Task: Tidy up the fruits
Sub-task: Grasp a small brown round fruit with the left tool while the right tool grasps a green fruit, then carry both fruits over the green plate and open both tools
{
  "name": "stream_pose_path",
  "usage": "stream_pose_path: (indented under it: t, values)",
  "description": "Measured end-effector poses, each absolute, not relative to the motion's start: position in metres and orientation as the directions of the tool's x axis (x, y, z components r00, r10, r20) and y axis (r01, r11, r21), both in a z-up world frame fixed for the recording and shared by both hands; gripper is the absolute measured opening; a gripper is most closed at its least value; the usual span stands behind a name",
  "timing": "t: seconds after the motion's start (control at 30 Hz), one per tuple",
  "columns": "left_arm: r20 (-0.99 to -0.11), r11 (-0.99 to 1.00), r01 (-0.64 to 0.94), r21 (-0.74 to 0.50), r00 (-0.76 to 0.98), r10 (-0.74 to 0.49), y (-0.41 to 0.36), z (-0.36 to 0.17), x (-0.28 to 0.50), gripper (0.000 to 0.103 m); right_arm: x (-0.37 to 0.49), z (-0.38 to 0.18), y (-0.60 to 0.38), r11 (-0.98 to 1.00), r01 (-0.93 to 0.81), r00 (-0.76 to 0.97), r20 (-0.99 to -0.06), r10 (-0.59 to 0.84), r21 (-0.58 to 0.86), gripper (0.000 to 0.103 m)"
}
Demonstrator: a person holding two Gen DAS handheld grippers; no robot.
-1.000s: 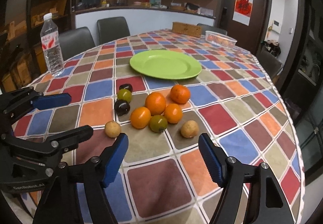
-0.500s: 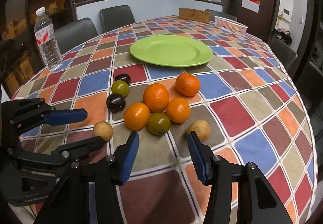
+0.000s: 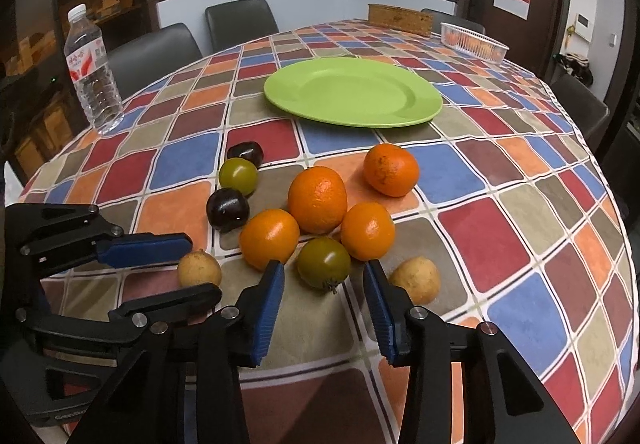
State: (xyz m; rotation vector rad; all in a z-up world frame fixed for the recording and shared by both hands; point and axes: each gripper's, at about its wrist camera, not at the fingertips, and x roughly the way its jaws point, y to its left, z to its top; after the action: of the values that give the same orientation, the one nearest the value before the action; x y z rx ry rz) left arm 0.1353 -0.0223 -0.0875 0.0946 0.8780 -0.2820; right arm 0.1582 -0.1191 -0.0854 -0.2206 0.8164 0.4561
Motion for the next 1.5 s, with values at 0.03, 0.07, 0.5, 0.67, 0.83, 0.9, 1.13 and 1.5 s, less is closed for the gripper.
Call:
stream_pose_path:
  t: [0.03, 0.07, 0.5, 0.67, 0.83, 0.9, 1.13, 1.5]
  values:
    - [-0.771, 0.958, 0.284, -0.037, 0.602, -0.208, -0.023, -0.088, 0.136, 0.028, 0.159, -0.086, -0.118, 0.880, -0.475, 0.592, -0.746, 0.306, -0.015, 0.042]
    - [-0.770, 0.958, 0.284, -0.039, 0.602, -0.210, -0.022, -0.088, 0.136, 0.028, 0.160, -0.087, -0.118, 0.879, -0.476, 0.589, -0.747, 0.308, -0.013, 0.042]
    - [-0.747, 0.967, 0.250, -0.049, 0.634, -0.202, -0.012, -0.074, 0.135, 0.028, 0.161, -0.086, -0.117, 0.878, -0.479, 0.572, -0.753, 0.326, 0.016, 0.028]
    - [-0.725, 0.968, 0.247, -0.047, 0.658, -0.203, -0.011, -0.062, 0.130, 0.028, 0.155, -0.076, -0.118, 0.880, -0.474, 0.582, -0.739, 0.339, 0.030, 0.028]
    - [-0.699, 0.971, 0.237, -0.035, 0.689, -0.194, -0.009, -0.049, 0.122, 0.028, 0.147, -0.061, -0.118, 0.885, -0.464, 0.606, -0.717, 0.345, 0.033, 0.028]
    - [-0.685, 0.972, 0.231, -0.028, 0.704, -0.187, -0.007, -0.042, 0.119, 0.028, 0.144, -0.055, -0.119, 0.887, -0.460, 0.618, -0.706, 0.347, 0.033, 0.028]
    - [-0.635, 0.976, 0.217, -0.018, 0.752, -0.179, 0.001, -0.018, 0.117, 0.028, 0.136, -0.032, -0.119, 0.894, -0.447, 0.658, -0.663, 0.357, 0.037, 0.028]
    - [-0.579, 0.978, 0.207, -0.006, 0.797, -0.172, 0.013, 0.011, 0.140, 0.028, 0.150, 0.001, -0.116, 0.905, -0.423, 0.713, -0.599, 0.364, 0.045, 0.028]
